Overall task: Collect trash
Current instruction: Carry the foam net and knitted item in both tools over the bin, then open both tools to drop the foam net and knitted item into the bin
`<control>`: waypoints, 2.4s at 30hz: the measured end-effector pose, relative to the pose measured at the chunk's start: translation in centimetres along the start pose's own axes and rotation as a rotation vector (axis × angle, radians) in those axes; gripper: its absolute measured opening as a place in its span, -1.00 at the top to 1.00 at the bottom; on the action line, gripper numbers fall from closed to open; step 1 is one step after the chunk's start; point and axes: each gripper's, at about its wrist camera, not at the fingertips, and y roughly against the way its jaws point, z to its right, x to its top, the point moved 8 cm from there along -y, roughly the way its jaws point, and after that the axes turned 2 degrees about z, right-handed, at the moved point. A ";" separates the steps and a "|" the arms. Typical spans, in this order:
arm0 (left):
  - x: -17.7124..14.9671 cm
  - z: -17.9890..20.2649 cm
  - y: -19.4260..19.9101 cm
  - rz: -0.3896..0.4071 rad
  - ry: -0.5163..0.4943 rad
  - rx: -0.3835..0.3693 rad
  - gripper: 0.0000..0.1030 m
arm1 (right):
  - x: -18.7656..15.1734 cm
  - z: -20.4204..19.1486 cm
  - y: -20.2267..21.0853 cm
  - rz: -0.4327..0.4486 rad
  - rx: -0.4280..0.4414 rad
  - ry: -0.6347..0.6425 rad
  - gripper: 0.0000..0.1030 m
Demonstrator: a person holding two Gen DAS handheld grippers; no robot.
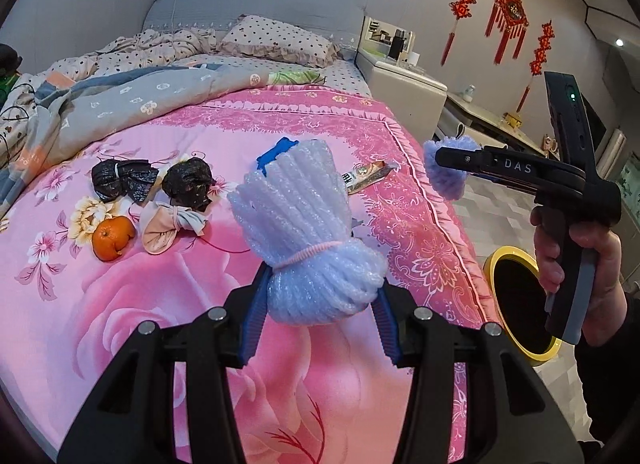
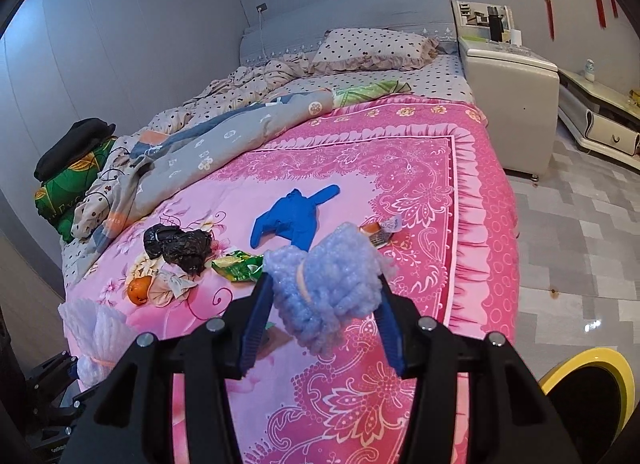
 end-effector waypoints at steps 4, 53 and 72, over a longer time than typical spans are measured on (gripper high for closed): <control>0.6 1.7 1.3 0.024 -0.021 -0.004 0.11 | 0.1 0.7 2.5 0.025 -0.012 -0.013 0.10; 1.8 29.2 -1.9 -0.022 -0.282 -0.342 0.07 | -5.4 20.2 21.9 0.205 -0.267 -0.274 0.09; -4.0 35.5 -8.8 -0.171 -0.328 -0.397 0.07 | -10.8 27.1 20.5 0.137 -0.312 -0.425 0.08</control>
